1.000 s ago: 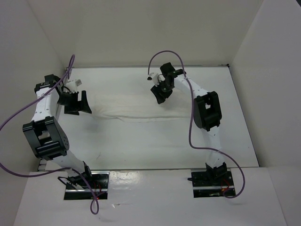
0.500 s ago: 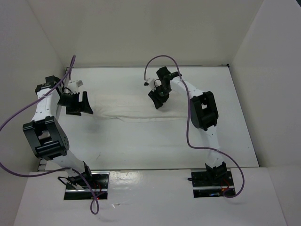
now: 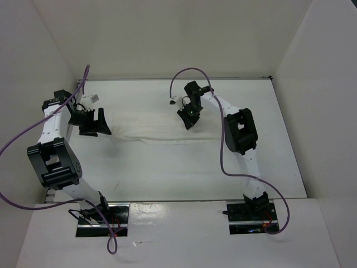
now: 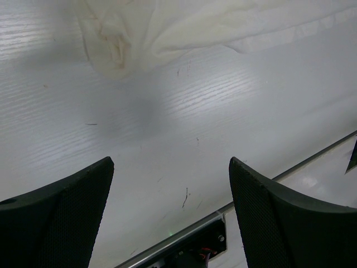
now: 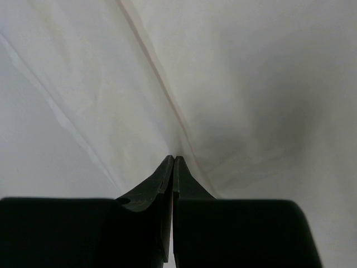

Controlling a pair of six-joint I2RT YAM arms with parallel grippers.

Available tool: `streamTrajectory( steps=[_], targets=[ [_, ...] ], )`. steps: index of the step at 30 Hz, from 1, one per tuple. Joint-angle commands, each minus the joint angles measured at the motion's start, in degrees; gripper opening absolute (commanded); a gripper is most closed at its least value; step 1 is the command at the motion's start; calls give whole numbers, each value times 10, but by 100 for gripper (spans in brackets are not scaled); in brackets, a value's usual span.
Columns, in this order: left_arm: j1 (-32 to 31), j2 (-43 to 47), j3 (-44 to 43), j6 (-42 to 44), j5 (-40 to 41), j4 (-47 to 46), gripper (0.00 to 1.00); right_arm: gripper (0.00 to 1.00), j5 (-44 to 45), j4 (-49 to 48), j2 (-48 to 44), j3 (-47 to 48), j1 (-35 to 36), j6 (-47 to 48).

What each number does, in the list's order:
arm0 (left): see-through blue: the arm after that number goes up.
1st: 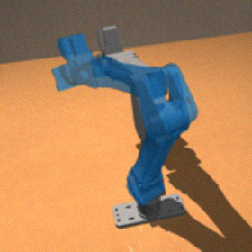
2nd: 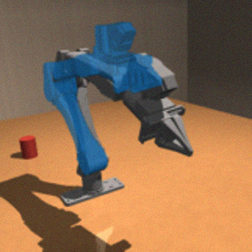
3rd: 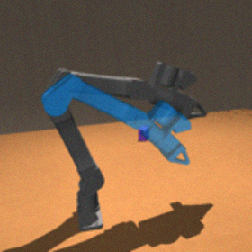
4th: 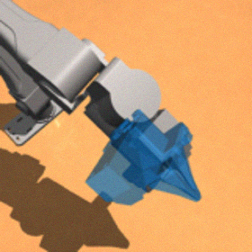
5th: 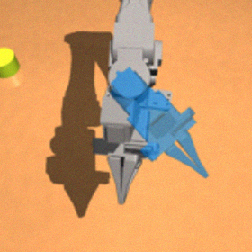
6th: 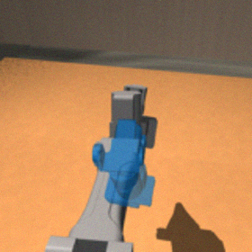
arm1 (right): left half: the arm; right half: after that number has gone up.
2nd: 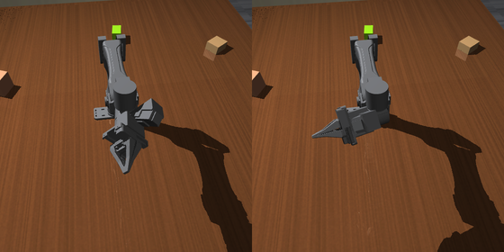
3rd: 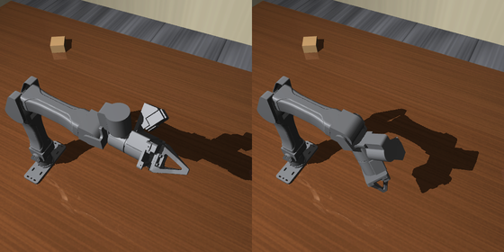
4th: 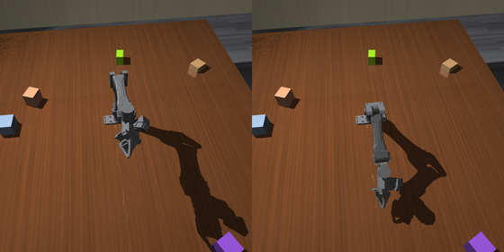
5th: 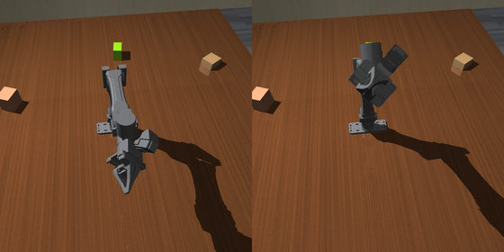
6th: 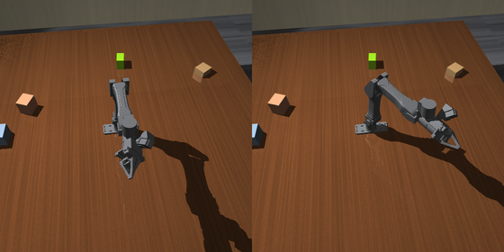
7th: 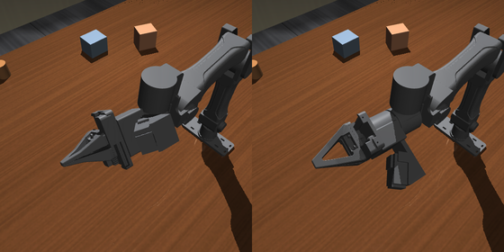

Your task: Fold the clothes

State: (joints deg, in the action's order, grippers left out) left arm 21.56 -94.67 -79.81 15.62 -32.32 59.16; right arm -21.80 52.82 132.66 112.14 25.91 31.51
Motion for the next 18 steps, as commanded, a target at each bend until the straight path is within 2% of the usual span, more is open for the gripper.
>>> streamTrajectory(
  steps=[1, 3, 18],
  targets=[
    [1, -4, 1, 20, -23, 5, 90, 4, -13, 22, 2, 22, 9, 7],
    [1, -4, 1, 20, -23, 5, 90, 0, -18, 29, -5, 22, 9, 7],
    [1, -21, 6, 25, -34, 10, 90, 0, -24, 119, -57, -18, 56, 73]
  ],
)
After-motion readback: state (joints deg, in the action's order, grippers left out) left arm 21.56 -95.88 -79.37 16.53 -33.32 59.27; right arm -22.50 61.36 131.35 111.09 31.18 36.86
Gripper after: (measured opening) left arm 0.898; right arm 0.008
